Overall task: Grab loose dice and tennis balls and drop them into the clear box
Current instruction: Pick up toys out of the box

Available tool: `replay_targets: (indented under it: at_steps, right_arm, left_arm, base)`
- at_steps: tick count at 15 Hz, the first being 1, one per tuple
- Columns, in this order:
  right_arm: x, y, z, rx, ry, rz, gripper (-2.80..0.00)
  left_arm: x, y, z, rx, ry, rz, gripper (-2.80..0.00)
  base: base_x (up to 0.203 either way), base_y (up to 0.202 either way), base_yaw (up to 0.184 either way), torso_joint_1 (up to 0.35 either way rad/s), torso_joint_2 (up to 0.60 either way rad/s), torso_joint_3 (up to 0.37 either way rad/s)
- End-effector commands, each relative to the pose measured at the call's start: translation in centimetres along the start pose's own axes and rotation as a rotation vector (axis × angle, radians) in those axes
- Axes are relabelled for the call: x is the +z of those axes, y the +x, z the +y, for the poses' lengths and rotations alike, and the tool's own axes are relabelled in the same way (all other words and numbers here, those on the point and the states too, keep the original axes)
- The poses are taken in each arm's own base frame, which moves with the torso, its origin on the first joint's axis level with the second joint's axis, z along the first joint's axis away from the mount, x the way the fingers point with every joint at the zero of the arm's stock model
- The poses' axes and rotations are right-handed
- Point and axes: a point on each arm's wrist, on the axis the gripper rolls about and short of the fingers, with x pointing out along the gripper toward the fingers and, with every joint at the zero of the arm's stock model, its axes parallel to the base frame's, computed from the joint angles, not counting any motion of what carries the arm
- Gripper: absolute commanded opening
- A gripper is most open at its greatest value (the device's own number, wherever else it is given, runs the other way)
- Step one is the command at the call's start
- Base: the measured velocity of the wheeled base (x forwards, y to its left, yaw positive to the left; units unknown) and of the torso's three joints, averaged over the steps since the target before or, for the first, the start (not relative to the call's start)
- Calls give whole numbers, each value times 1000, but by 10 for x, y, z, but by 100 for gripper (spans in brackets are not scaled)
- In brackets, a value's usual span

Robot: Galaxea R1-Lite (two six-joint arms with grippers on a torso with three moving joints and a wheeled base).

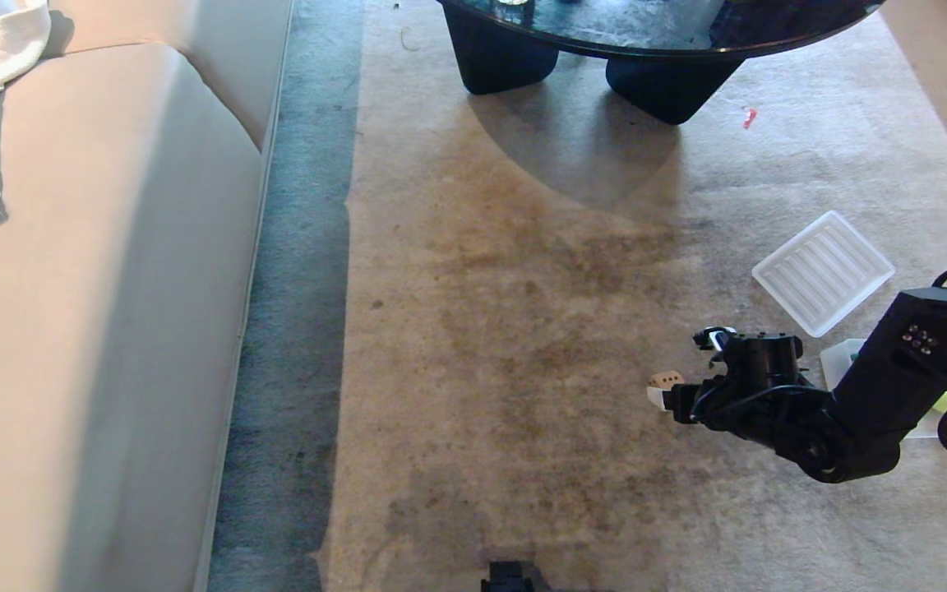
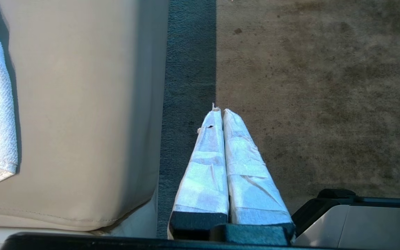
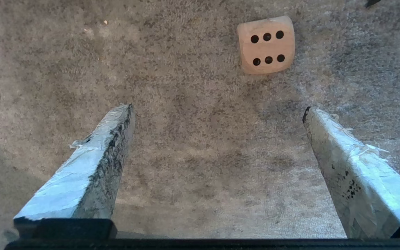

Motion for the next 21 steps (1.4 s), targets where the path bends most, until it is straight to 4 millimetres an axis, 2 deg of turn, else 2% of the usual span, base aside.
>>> replay_targets:
  at_steps: [1, 13, 18, 21]
  right_arm:
    - [2, -1, 0, 1, 1, -9, 0]
    - [5, -8, 1, 2, -2, -11, 0]
    - [5, -8, 1, 2, -2, -11, 0]
    - [8, -14, 0, -1, -13, 1, 0]
  left_arm:
    - [0, 0, 0, 0, 0, 2, -280]
    - [0, 0, 0, 0, -2, 2, -280]
    - [0, 0, 0, 0, -2, 2, -280]
    - [0, 0, 0, 0, 0, 0, -280]
  base:
    - [0, 0, 0, 0, 0, 0]
    - [0, 0, 0, 0, 0, 0]
    - [0, 0, 0, -1, 5, -151]
    - [0, 0, 0, 3, 2, -196]
